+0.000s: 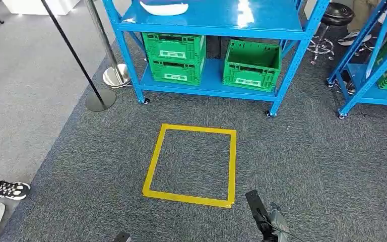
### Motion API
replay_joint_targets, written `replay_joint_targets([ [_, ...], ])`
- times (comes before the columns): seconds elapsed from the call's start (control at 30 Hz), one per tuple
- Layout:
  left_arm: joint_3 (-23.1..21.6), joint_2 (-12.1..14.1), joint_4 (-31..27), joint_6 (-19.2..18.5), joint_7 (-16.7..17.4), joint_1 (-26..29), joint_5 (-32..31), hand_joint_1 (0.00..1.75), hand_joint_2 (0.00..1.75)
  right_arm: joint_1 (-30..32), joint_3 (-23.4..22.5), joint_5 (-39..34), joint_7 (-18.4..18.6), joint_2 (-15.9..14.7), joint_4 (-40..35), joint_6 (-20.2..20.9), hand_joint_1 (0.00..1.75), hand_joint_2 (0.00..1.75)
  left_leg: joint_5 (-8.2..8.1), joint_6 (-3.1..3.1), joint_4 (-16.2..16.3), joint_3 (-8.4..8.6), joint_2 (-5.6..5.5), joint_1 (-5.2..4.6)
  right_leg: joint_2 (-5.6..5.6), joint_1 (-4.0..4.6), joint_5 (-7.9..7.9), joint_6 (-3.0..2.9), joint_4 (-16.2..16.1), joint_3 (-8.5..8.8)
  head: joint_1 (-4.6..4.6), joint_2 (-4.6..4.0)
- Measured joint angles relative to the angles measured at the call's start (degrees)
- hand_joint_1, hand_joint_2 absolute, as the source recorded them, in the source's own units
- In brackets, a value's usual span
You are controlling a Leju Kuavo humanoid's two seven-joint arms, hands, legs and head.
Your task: Take the parts from the cabinet and place them on the table.
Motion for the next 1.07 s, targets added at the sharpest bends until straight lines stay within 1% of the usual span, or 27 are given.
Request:
replay_joint_targets([
  [0.03, 0.2, 0.0, 0.0, 0.1, 0.0, 0.0, 0.0, 0.0, 1.75, 0.3, -0.1, -0.4, -0.2, 0.0, 0.2, -0.1, 0.0, 0.0, 1.11, 0.91, -5.1, 3.01, 2.89, -0.64, -0.56, 0.06, -0.16, 0.01, 0.0, 0.31, 0.04, 0.0],
  [0.07, 0.3, 0.2, 0.0, 0.1, 0.0, -0.2, 0.0, 0.0, 1.75, 0.7, -0.3, -0.8, -0.6, 0.0, 0.4, -0.3, 0.0, 0.0, 0.16, 1.14, -5.7, 3.43, 4.43, -0.98, -1.15, 0.51, -0.46, 0.41, 0.0, 0.38, 0.24, 0.0],
  [0.17, 0.4, 0.2, 0.0, 0.2, 0.1, 0.2, -0.4, 0.0, 1.75, 1.4, -0.9, -1.6, -1.9, 0.0, 0.8, -1.7, 0.0, 0.0, 0.35, 1.11, -6.1, 3.3, 2.32, -1.36, -2.86, 0.06, -0.69, 1.14, -0.3, 1.0, 0.15, 0.0],
  [0.2, 0.4, 0.3, 0.0, 0.2, 0.3, 0.4, -0.5, 0.0, 1.75, 1.3, -1.0, -1.7, -2.1, 0.0, 0.9, -2.1, 0.0, 0.0, 0.72, 1.44, -6.8, 3.69, 1.43, -1.04, -3.64, 0.27, -0.84, 1.6, -0.5, 1.58, 0.17, 0.0],
  [0.23, 0.5, 0.3, 0.0, 0.2, 0.3, 0.6, -0.5, 0.0, 1.75, 1.4, -1.1, -1.8, -2.3, 0.0, 0.9, -2.3, 0.0, 0.0, 1.2, 1.54, -7.3, 4.67, 0.81, -0.47, -1.31, 0.04, -1.56, 1.99, 0.3, 1.43, 0.31, 0.0],
  [0.27, 0.5, 0.3, 0.0, 0.3, 0.3, 0.5, -0.6, 0.0, 1.75, 1.5, -1.3, -1.9, -2.5, 0.0, 1.0, -2.5, 0.0, 0.0, 1.38, 1.82, -7.3, 4.7, 0.07, -0.21, 1.61, -0.17, -3.35, 2.21, 3.0, 0.33, 0.44, 0.0],
  [0.3, 0.5, 0.1, 0.0, 0.3, 0.3, 0.3, -0.9, 0.0, 1.75, 1.6, -1.5, -2.0, -2.5, 0.0, 1.3, -2.5, 0.0, 0.0, 1.38, 1.84, -7.3, 4.64, -0.78, -0.11, 3.22, -0.31, -5.4, 2.45, 7.1, -1.51, 0.74, 0.0],
  [0.33, 0.5, -0.1, 0.0, 0.4, 0.4, 0.4, -1.0, 0.0, 1.75, 1.9, -1.7, -2.2, -2.6, 0.0, 1.5, -2.6, 0.0, 0.0, 1.36, 1.86, -7.3, 4.63, -1.79, -0.11, 3.9, -0.37, -7.49, 2.67, 12.0, -3.88, 0.85, 0.0],
  [0.37, 0.5, -0.1, 0.0, 0.6, 0.5, 0.5, -1.0, 0.0, 1.75, 2.2, -1.9, -2.3, -2.7, 0.0, 1.7, -2.7, 0.0, 0.0, 1.35, 1.87, -7.2, 4.6, -2.74, -0.11, 4.09, -0.38, -8.73, 2.83, 16.0, -6.02, 0.9, 0.0],
  [0.4, 0.5, -0.1, 0.0, 0.7, 0.7, 0.6, -1.1, 0.0, 1.75, 2.5, -2.1, -2.4, -2.8, 0.0, 1.8, -2.8, 0.0, 0.0, 1.33, 1.86, -7.2, 4.63, -3.58, -0.1, 4.13, -0.4, -8.4, 2.85, 17.3, -7.01, 0.9, 0.0],
  [0.43, 0.5, 0.0, 0.0, 0.9, 0.9, 0.7, -1.1, 0.0, 1.75, 2.6, -2.3, -2.6, -3.0, 0.0, 1.9, -2.9, 0.0, 0.0, 1.29, 1.83, -7.1, 4.7, -4.28, -0.06, 4.15, -0.47, -6.49, 2.85, 15.3, -6.42, 0.87, 0.0],
  [0.5, 0.5, 0.0, 0.0, 1.0, 1.0, 0.7, -1.1, 0.0, 1.75, 2.6, -2.8, -3.5, -3.5, 0.0, 2.0, -2.9, 0.0, 0.0, 1.05, 1.47, -6.8, 4.89, -5.65, 0.18, 4.55, -0.72, -1.2, 2.93, 6.1, -2.61, 0.87, 0.0],
  [0.53, 0.5, 0.0, 0.0, 1.0, 1.0, 0.7, -1.1, 0.0, 1.75, 2.6, -3.1, -3.8, -3.8, 0.0, 2.0, -2.9, 0.0, 0.0, 0.75, 1.09, -6.5, 4.93, -6.24, 0.32, 5.73, -1.06, 0.83, 3.12, 0.4, -0.22, 0.96, 0.0],
  [0.57, 0.5, 0.0, 0.0, 1.0, 1.0, 0.6, -1.1, 0.0, 1.75, 2.6, -3.4, -4.0, -4.0, 0.1, 2.1, -2.9, 0.0, 0.0, 0.59, 0.72, -6.3, 4.7, -6.65, 0.01, 6.69, -0.66, -0.15, 3.06, 0.2, 0.1, 0.96, 0.0],
  [0.6, 0.5, 0.1, 0.0, 1.0, 1.0, 0.7, -1.1, 0.0, 1.75, 2.5, -3.6, -4.0, -4.1, 0.2, 2.2, -2.9, 0.0, 0.0, 0.46, 0.5, -6.1, 4.47, -6.87, 0.02, 6.32, -0.63, 0.17, 2.28, 0.0, 0.07, 0.96, 0.0],
  [0.67, 0.5, 0.1, 0.0, 1.0, 1.1, 0.9, -1.1, 0.0, 1.75, 2.6, -3.9, -4.2, -4.1, 0.2, 2.2, -2.9, 0.0, 0.0, 0.53, 0.11, -6.4, 4.35, -7.11, 0.2, 6.05, -0.37, 0.09, 1.56, 0.1, 0.2, 0.94, 0.0],
  [0.7, 0.6, 0.2, 0.0, 1.0, 1.1, 1.0, -1.1, 0.0, 1.75, 2.6, -4.0, -4.2, -4.2, 0.2, 2.2, -2.9, 0.0, 0.0, 0.51, -0.11, -6.3, 4.32, -7.23, 0.22, 5.81, -0.56, 0.28, 1.16, -0.1, 0.19, 0.87, 0.0],
  [0.73, 0.6, 0.3, 0.0, 1.0, 1.2, 1.0, -1.1, 0.0, 1.75, 2.6, -4.2, -4.2, -4.2, 0.2, 2.2, -2.9, 0.0, 0.0, 0.02, -0.37, -5.8, 4.24, -5.75, 0.21, 5.39, -0.85, 0.45, 0.79, -0.2, 0.28, 0.94, 0.0],
  [0.77, 0.6, 0.3, 0.0, 1.0, 1.2, 1.0, -1.1, 0.0, 1.75, 2.6, -4.3, -4.2, -4.2, 0.2, 2.2, -2.9, 0.0, 0.0, -1.42, -0.66, -3.8, 2.99, -3.37, -0.03, 5.25, -0.86, 0.36, 0.37, -0.2, 0.3, 0.61, 0.0],
  [0.8, 0.6, 0.3, 0.0, 1.0, 1.2, 0.8, -1.1, 0.0, 1.75, 2.7, -4.3, -4.0, -3.6, 0.2, 2.4, -2.9, 0.0, 0.0, -3.7, -0.92, 0.3, 1.03, -2.1, 0.07, 4.87, -0.85, 0.31, 0.27, -0.2, 0.32, 0.41, 0.0],
  [0.83, 0.5, 0.3, 0.0, 1.0, 1.3, 0.6, -1.4, 0.0, 1.75, 2.8, -4.3, -3.8, -2.1, 0.2, 2.5, -2.4, 0.0, 0.0, -6.03, -1.09, 5.8, -1.76, -1.6, 0.2, 4.4, -0.85, 0.26, 0.2, -0.2, 0.29, 0.41, 0.0],
  [0.87, 0.5, 0.3, 0.0, 1.0, 1.4, 0.6, -1.6, 0.0, 1.75, 2.9, -4.3, -3.6, -0.7, 0.2, 2.6, -1.8, 0.0, 0.0, -7.46, -1.19, 10.1, -3.98, -1.54, 0.32, 4.07, -0.85, 0.21, 0.15, -0.2, 0.25, 0.39, 0.0],
  [0.9, 0.5, 0.3, 0.0, 1.0, 1.6, 0.7, -1.7, 0.0, 0.0, 2.9, -4.3, -3.3, 1.1, 0.1, 2.9, -0.9, 0.0, 1.75, -7.74, -1.24, 12.8, -5.47, -1.47, 0.48, 3.72, -0.85, 0.15, 0.12, -0.2, 0.26, 0.39, 0.0],
  [0.93, 0.5, 0.3, 0.0, 1.0, 1.8, 0.7, -1.9, 0.0, 0.0, 3.1, -4.3, -3.2, 2.3, 0.2, 3.0, -0.4, 0.0, 0.0, -6.69, -1.2, 12.3, -5.45, -1.4, 0.55, 3.48, -0.86, 0.08, 0.16, -0.2, 0.32, 0.42, 0.0],
  [0.97, 0.5, 0.2, 0.0, 1.0, 1.9, 0.6, -2.1, 0.0, 0.0, 3.2, -4.3, -3.0, 2.8, 0.2, 3.0, 0.1, 0.0, 0.0, -4.47, -1.09, 8.9, -3.98, -1.37, 0.55, 3.33, -0.86, 0.02, 0.23, -0.2, 0.43, 0.37, 0.0],
  [1.03, 0.5, 0.3, 0.0, 1.0, 2.0, 0.5, -2.2, 0.0, 0.0, 3.3, -4.3, -2.9, 3.3, 0.3, 3.0, 0.9, 0.0, 0.0, 0.58, -0.62, -2.2, 1.79, -0.92, 0.43, 3.25, -0.87, -0.18, 0.52, -0.2, 0.81, 0.35, 0.0],
  [1.07, 0.5, 0.4, 0.0, 1.0, 2.0, 0.4, -2.3, 0.0, 0.0, 3.3, -4.3, -3.0, 3.1, 0.3, 3.0, 1.2, 0.0, 0.0, 0.68, -0.33, -5.7, 3.56, -0.08, 0.25, 3.2, -0.85, -0.29, 0.72, -0.2, 0.87, 0.42, 0.0],
])
